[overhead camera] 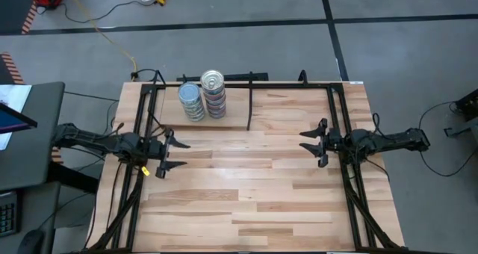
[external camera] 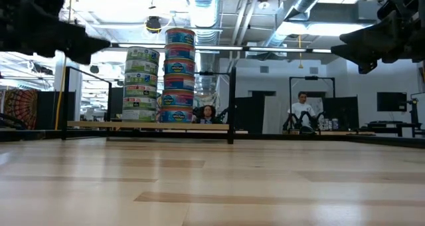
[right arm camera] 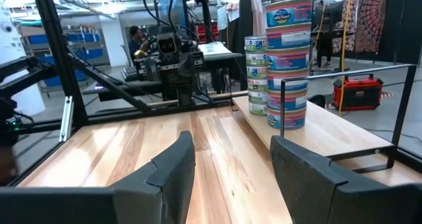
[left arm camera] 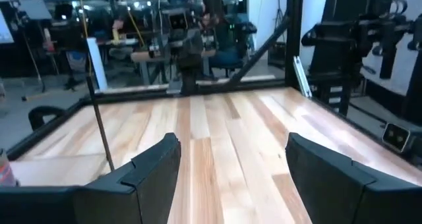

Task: Stack canned seafood by type on shelf
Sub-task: Return to Home Position

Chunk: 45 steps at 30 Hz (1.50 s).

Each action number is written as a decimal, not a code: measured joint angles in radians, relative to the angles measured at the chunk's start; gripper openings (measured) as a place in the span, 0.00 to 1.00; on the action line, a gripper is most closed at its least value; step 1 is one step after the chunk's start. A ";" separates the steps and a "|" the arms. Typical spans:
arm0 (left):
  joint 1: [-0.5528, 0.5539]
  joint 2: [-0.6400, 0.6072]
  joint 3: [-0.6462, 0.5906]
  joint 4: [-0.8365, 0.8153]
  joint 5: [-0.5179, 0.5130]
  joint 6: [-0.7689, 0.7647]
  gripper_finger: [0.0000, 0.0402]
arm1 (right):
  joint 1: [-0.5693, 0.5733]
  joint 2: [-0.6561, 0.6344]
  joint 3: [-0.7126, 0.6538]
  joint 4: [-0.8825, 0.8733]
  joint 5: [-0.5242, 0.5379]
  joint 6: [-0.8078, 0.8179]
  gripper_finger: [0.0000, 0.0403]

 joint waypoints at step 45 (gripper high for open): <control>0.000 0.010 -0.002 -0.162 0.000 -0.004 0.66 | 0.000 0.000 -0.002 -0.004 -0.001 0.000 0.55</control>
